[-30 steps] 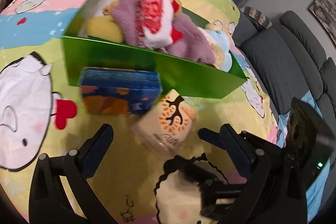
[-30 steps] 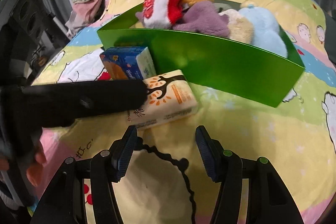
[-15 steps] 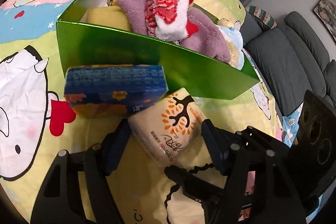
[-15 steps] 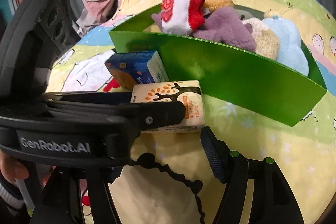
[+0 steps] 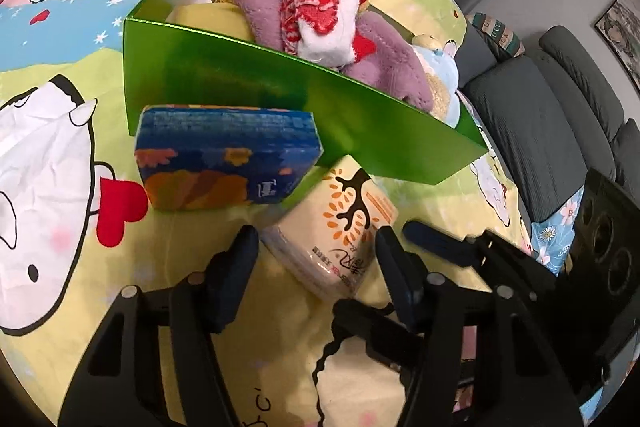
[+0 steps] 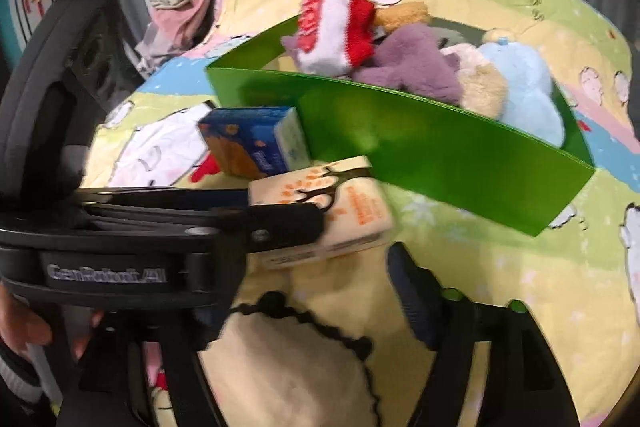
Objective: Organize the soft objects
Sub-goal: 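Grasp the cream tissue pack with the right tool and lift, then carry the tissue pack into the green box and open the right tool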
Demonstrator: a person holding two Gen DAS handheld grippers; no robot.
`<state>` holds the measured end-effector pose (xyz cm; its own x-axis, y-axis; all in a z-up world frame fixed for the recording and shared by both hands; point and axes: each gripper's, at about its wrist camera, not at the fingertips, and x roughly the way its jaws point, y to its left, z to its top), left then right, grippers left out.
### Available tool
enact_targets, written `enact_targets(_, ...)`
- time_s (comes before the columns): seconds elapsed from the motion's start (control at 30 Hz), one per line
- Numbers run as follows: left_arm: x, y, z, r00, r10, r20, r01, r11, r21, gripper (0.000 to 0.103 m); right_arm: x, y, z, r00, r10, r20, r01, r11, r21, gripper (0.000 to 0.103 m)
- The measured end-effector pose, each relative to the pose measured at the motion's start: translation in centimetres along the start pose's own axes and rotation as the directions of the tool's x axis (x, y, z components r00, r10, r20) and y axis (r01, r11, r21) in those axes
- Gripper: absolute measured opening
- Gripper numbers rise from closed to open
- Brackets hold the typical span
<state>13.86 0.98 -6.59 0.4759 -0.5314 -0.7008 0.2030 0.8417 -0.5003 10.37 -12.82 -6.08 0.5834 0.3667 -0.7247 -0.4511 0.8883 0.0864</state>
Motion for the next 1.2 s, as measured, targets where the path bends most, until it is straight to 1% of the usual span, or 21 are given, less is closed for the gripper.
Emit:
enact_targets(0.03,0.0,0.0,0.0,1.0,-0.001,-0.001,0.001,1.0,0.0,0.061,0.0,-0.1,0.2,1.0,-0.016,0.006,0.016,1.0,-0.01,0.08)
enact_targets(0.1,0.1,-0.1,0.0,1.0,-0.004,-0.002,0.004,1.0,0.005,0.062,0.2,0.0,0.8,1.0,-0.007,0.012,0.008,0.999,-0.039,0.083)
enact_targets(0.2,0.1,0.1,0.2,1.0,-0.015,-0.003,0.015,1.0,0.0,0.062,1.5,0.6,1.6,1.0,0.022,-0.021,-0.024,0.996,-0.085,0.083)
enact_targets(0.23,0.2,0.1,0.3,1.0,-0.017,-0.005,0.017,1.0,-0.001,0.06,2.0,0.8,1.7,0.999,0.018,-0.035,-0.022,0.995,-0.098,0.083)
enact_targets(0.3,0.2,0.1,0.3,1.0,-0.02,-0.006,0.02,1.0,0.002,0.06,2.5,0.9,1.6,0.999,0.024,-0.045,-0.029,0.994,-0.101,0.083)
enact_targets(0.37,0.2,0.1,0.2,1.0,-0.012,-0.005,0.012,1.0,0.007,0.055,2.8,0.8,1.5,0.999,0.019,-0.042,-0.022,0.996,-0.087,0.076)
enact_targets(0.43,0.1,-0.1,0.1,1.0,0.004,-0.002,-0.004,1.0,0.02,0.056,2.5,0.5,1.3,0.999,0.048,-0.016,-0.049,0.997,-0.06,0.076)
enact_targets(0.5,0.0,-0.4,0.0,1.0,-0.008,-0.001,0.008,1.0,0.017,0.053,1.8,0.4,1.0,0.999,0.054,0.006,-0.054,0.997,-0.049,0.075)
enact_targets(0.6,-0.8,-1.1,-0.4,1.0,-0.029,0.009,0.029,0.999,0.024,0.053,0.3,0.4,0.4,0.997,0.056,0.044,-0.055,0.998,-0.036,0.075)
enact_targets(0.77,-3.1,-3.5,-1.6,0.999,-0.024,0.037,0.02,0.995,0.094,0.053,-2.6,1.1,-0.7,0.992,0.071,0.102,-0.068,0.997,-0.039,0.075)
enact_targets(0.87,-4.2,-4.7,-1.7,0.998,-0.018,0.056,0.011,0.993,0.121,0.053,-4.1,1.4,-0.6,0.988,0.074,0.135,-0.068,0.996,-0.054,0.075)
enact_targets(1.0,-4.9,-6.0,0.0,0.997,-0.004,0.078,-0.008,0.989,0.15,0.053,-5.4,1.0,0.9,0.98,0.073,0.185,-0.065,0.997,-0.052,0.075)
enact_targets(1.1,-5.1,-7.6,2.7,0.994,0.018,0.108,-0.039,0.981,0.19,0.054,-6.1,0.0,3.1,0.97,0.067,0.233,-0.061,0.998,-0.032,0.075)
enact_targets(1.2,-5.0,-8.5,4.8,0.99,0.037,0.137,-0.066,0.974,0.216,0.055,-6.4,-1.1,4.9,0.964,0.05,0.262,-0.047,0.999,-0.019,0.075)
